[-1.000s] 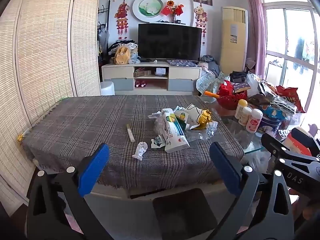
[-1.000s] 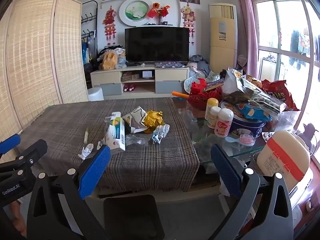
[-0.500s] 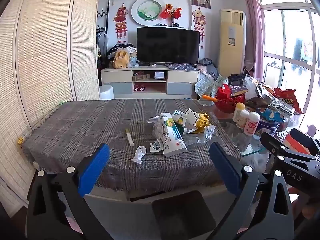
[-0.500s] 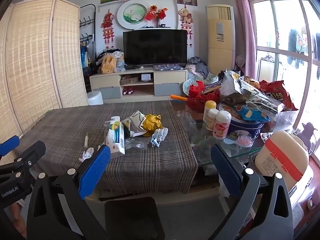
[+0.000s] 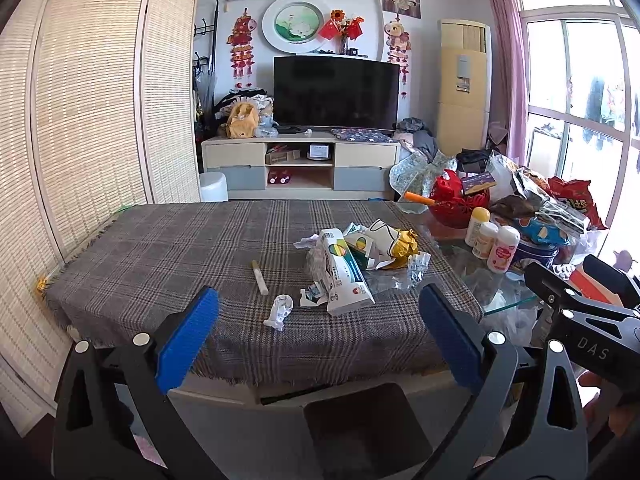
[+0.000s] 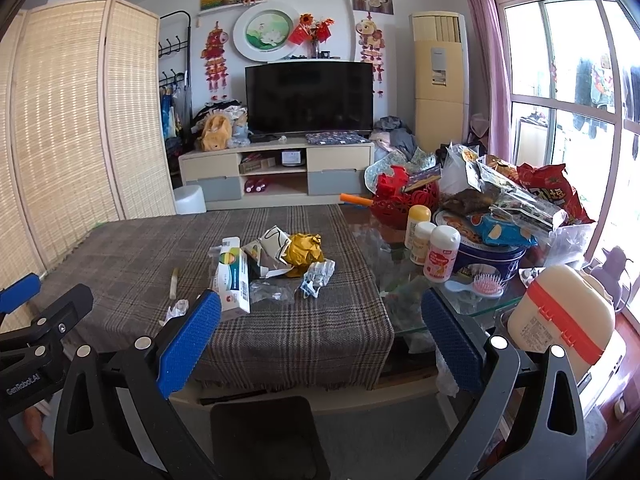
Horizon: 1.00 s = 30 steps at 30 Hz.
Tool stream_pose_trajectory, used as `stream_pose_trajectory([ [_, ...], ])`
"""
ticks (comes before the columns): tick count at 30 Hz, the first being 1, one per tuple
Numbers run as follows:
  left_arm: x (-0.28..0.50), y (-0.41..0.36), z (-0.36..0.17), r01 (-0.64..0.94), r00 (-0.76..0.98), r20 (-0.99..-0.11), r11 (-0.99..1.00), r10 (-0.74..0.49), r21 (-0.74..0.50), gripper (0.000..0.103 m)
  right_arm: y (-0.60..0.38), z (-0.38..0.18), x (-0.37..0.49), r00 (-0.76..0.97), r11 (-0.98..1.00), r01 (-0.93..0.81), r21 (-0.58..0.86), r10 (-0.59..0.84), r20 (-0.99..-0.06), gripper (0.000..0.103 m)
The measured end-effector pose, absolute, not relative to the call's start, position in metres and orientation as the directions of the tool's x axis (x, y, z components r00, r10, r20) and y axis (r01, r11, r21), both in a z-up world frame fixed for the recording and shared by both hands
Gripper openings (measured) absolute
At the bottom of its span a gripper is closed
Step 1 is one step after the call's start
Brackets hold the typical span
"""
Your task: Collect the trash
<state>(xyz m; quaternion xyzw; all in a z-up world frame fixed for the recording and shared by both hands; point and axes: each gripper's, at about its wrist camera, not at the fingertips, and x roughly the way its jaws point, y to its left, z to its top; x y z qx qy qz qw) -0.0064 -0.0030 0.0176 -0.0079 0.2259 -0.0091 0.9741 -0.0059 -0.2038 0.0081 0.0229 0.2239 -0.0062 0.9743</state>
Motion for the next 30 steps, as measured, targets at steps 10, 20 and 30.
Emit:
stream_pose_trajectory([
  [10, -0.0046, -0.0036, 0.0193, 0.011, 0.898, -0.44, 1.0, -0.019, -0.02, 0.095, -0.2053, 0.0085, -0.0049, 0.897, 0.999, 0.023, 0.044, -0.001, -0.441, 0.1],
  [20, -0.0054, -0.0015, 0.0198, 0.016, 0.899, -0.437, 0.999, -0.028, -0.032, 0.095, -0.206, 0.006, -0.0032, 0.893, 0.998, 0.023, 0.055, 0.004, -0.45, 0.1],
  [30, -0.0085, -0.0041, 0.0195, 0.015, 0.901, -0.432, 1.0, -0.025, -0.027, 0.095, -0.2072, 0.0053, -0.0064, 0.894, 0.998, 0.027, 0.06, 0.003, -0.447, 0.1],
])
